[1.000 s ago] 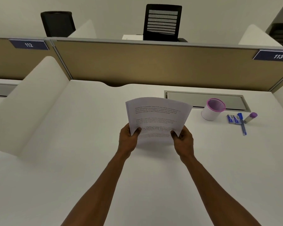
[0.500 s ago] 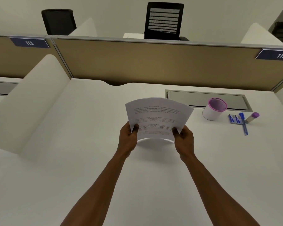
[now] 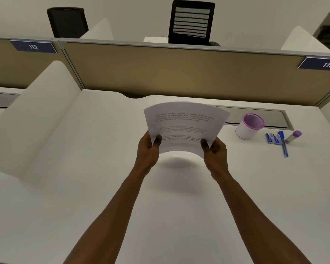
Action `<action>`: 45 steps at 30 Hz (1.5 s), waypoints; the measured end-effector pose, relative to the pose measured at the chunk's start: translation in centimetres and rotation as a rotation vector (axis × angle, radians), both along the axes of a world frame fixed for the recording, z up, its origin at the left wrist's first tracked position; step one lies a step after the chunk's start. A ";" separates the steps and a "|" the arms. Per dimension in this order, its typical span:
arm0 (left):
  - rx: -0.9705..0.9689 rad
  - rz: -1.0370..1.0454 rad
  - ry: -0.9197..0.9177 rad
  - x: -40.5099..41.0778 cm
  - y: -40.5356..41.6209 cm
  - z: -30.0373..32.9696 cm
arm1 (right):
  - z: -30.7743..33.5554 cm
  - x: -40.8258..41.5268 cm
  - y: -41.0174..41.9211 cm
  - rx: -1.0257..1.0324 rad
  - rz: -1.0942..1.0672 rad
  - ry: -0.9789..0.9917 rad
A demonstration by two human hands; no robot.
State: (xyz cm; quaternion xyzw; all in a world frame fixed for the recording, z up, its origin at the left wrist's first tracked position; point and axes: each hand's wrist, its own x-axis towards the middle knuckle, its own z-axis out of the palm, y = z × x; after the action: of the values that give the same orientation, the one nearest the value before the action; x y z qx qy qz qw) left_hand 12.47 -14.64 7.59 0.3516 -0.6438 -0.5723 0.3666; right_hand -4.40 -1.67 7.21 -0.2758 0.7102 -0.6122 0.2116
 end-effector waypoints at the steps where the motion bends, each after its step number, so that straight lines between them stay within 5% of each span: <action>1: 0.009 0.001 0.027 0.0 -0.4 0.5 | 0.5 -0.2 -0.2 -0.009 0.010 0.029; 10: 0.044 0.006 0.184 0.7 -3.3 2.4 | 3.4 -1.0 -1.7 -0.068 0.031 0.106; 20: -0.103 0.054 -0.029 0.3 -6.6 2.6 | 4.9 -2.2 -5.7 -0.066 0.085 0.026; 28: -0.043 0.193 -0.078 -1.6 -13.7 4.5 | 5.8 -3.1 -13.7 -0.025 -0.056 -0.187; 45: 0.111 0.237 -0.550 -3.6 -21.3 -4.6 | -5.2 -2.4 -24.1 0.342 -0.324 -0.264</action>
State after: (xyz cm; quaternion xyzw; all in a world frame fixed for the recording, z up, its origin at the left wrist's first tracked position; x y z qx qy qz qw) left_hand 8.92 -35.98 2.94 0.5854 -0.6411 -0.4433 0.2231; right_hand -6.76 -25.74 2.06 -0.0366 0.8045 -0.5397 0.2452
